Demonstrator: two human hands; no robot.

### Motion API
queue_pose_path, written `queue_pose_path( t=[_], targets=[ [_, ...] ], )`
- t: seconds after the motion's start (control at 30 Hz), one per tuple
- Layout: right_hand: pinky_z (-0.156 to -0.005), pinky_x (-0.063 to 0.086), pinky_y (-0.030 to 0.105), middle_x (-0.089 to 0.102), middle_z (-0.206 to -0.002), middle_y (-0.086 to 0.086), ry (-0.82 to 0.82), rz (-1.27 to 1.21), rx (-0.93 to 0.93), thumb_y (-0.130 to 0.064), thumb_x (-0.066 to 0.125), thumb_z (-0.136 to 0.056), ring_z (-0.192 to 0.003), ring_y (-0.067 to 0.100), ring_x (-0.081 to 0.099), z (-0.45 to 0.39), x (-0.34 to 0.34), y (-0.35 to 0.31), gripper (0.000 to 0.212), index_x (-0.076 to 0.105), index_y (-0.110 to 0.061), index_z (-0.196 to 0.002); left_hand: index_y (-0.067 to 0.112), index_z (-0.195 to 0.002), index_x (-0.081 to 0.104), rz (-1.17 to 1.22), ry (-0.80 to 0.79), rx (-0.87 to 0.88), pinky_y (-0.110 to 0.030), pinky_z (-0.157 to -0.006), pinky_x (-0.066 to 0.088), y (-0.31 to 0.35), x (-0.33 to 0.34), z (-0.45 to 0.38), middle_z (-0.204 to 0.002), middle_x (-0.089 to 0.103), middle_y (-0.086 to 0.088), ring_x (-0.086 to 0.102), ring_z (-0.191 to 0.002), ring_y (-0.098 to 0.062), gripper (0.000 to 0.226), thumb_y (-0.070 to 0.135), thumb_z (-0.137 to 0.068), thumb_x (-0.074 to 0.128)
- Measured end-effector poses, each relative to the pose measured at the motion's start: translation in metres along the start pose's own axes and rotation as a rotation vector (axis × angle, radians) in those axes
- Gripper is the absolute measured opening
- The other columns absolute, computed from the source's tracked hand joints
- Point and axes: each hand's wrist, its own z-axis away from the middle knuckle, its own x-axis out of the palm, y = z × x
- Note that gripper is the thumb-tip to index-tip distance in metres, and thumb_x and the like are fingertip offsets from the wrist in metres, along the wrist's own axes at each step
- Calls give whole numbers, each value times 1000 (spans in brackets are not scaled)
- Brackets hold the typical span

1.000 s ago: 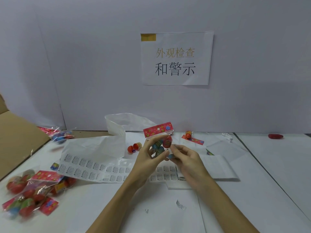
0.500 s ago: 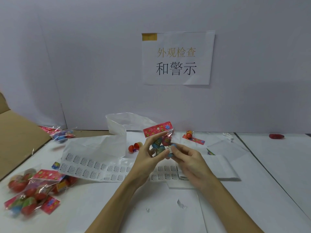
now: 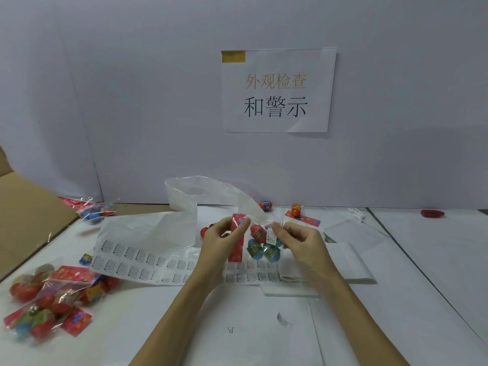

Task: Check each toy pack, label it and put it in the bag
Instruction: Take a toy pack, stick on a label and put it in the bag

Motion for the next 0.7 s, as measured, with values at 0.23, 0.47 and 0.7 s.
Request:
queue_pose_path(
  t=[0.23,0.47,0.7],
  targets=[
    [-70,58,22,81,-92,-4,46,-16,78,-41,58,-101,-91,11,73,1,6,-5,25,82,-32,-97,21,-101,75,33,41,32,-28,-67,63,2,3,2,-92,80,-1,79,-83,-22,34,51,-85,69],
    [-52,44,14,68,-61,-15,103,53,28,-45,57,-100,-57,2,58,1,6,-1,33,82,-24,-103,22,-94,78,-18,100,161,-22,-62,58,1,2,-2,-90,78,0,76,-81,-19,19,40,-93,71],
    [-81,63,30,80,-99,3,-30,-14,-113,-34,64,-95,-88,20,77,5,10,0,41,70,-23,-134,20,-118,65,-49,218,57,-42,-92,60,0,1,-6,-109,67,-12,71,-85,-20,49,61,-92,58]
  ],
)
